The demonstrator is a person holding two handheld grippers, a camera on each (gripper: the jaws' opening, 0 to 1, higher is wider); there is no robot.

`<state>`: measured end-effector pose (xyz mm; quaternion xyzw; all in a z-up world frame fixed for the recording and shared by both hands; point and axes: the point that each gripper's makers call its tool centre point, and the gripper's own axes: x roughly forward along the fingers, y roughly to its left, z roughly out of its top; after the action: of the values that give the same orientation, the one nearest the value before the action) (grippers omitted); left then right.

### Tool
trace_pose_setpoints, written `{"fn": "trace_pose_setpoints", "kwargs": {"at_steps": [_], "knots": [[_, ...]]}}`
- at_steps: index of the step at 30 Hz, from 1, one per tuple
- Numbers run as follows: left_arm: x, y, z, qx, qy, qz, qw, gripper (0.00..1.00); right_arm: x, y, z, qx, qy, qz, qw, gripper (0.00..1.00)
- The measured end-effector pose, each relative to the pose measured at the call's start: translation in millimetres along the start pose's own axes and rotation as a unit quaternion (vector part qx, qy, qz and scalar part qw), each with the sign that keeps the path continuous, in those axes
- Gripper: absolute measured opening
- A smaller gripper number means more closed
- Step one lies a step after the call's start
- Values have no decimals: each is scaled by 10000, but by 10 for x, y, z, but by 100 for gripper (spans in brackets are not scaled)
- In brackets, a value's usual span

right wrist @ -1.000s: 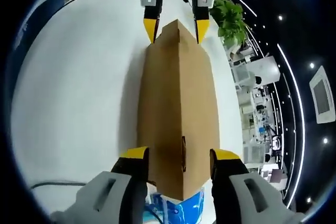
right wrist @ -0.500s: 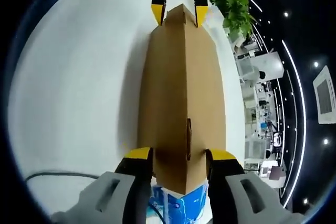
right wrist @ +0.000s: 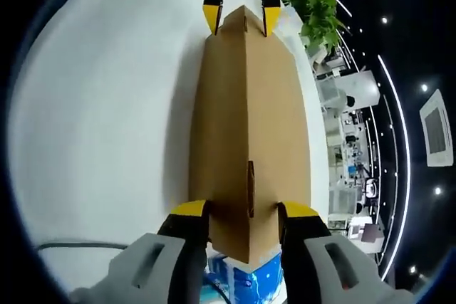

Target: Operate the shoe box by opening the lid, removing the specified soft item, and placing it in the target area until the item is outside and the box remains undamaged.

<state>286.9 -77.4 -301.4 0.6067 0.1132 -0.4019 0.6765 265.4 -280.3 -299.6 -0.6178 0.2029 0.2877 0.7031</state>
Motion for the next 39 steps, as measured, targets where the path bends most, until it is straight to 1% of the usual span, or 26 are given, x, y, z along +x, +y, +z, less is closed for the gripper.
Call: {"fn": "trace_pose_setpoints", "kwargs": {"at_steps": [2,4,6,7,8,10,14,19,26,29,31,39], "knots": [[0,-10,-8,101,5,88,9999,46,6,-2,-3,-15,-6,-26,10000,37],[17,-45,-8,92,22,100,9999,48,5,2,2,-10,-10,-61,10000,37],[14,-11,-13,130,57,166,9998,44,1,-1,4,-13,-8,-69,10000,37],[11,29,-7,118,66,217,9997,38,-1,-2,5,-13,-9,-67,10000,37],[9,72,-6,130,91,263,9995,38,-3,-1,6,-13,-11,-62,10000,37],[28,61,-3,125,171,169,9996,38,-11,-10,11,9,-25,-60,10000,36],[-4,25,5,83,160,201,9996,38,-34,3,15,26,-9,-59,10000,36],[-46,-22,33,35,104,229,9997,37,-63,27,5,34,3,-52,10000,36],[-122,-85,65,16,23,210,9998,37,-158,108,14,58,48,-13,10000,36],[-148,-114,83,7,-24,198,9998,37,-212,129,24,242,26,-1,9997,35],[-167,-125,97,-18,-59,189,9998,37,-240,138,27,286,46,-7,9996,33],[-199,-158,134,21,-173,168,9997,37,-281,176,15,296,218,7,9993,32]]}}
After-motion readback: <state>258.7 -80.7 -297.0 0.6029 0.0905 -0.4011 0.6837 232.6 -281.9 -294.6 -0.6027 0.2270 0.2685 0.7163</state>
